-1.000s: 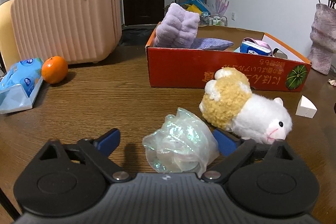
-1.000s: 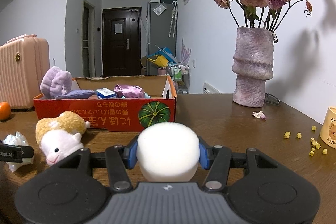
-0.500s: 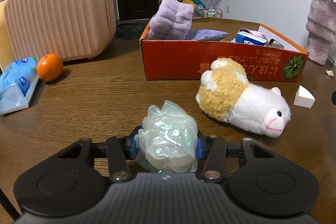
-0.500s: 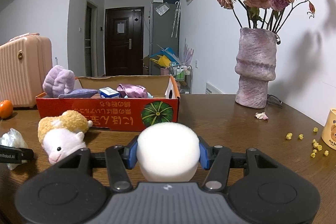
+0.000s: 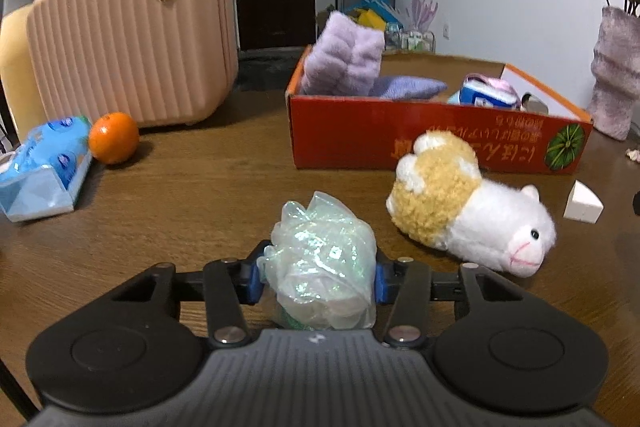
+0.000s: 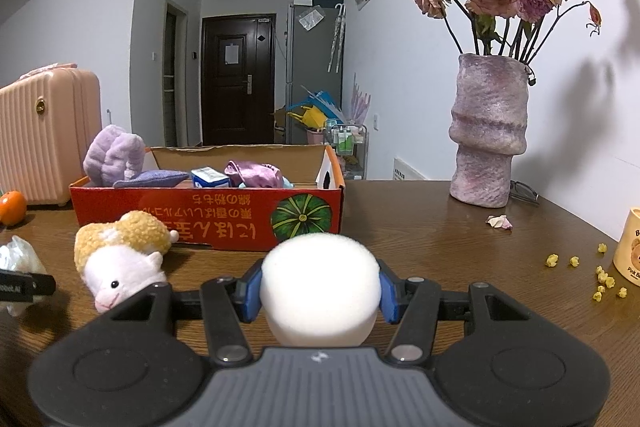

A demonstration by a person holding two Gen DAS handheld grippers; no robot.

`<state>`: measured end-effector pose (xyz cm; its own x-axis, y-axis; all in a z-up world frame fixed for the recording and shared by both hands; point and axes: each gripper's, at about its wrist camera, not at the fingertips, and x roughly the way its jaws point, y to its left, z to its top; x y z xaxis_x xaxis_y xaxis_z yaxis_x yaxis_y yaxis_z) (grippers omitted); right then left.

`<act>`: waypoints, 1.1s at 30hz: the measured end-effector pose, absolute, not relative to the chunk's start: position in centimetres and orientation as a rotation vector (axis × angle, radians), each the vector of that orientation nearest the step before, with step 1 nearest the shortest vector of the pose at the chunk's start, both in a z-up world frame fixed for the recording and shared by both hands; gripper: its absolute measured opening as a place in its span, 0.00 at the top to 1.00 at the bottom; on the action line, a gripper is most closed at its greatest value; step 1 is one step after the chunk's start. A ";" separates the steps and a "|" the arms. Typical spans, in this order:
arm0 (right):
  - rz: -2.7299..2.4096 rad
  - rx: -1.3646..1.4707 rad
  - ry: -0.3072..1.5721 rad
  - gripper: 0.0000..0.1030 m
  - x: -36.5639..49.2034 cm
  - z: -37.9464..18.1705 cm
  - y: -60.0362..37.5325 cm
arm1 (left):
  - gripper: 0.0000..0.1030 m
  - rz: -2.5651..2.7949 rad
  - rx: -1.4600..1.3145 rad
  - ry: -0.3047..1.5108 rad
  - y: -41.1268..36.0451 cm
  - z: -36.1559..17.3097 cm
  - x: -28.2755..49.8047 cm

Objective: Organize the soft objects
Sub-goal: 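Carry the plastic bag and sponge in both tools over the cardboard box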

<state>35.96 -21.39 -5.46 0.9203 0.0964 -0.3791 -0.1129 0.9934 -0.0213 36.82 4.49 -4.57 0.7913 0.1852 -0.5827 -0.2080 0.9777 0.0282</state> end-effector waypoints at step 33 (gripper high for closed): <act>0.174 -0.002 0.276 0.47 34.8 -3.9 -18.4 | 0.52 0.206 -0.044 0.357 1.2 -0.1 35.2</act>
<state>34.80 -18.43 -3.92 0.9473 0.1710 -0.2710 -0.1715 0.9849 0.0217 35.20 1.18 -0.11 0.9162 0.1927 -0.3514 -0.2080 0.9781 -0.0061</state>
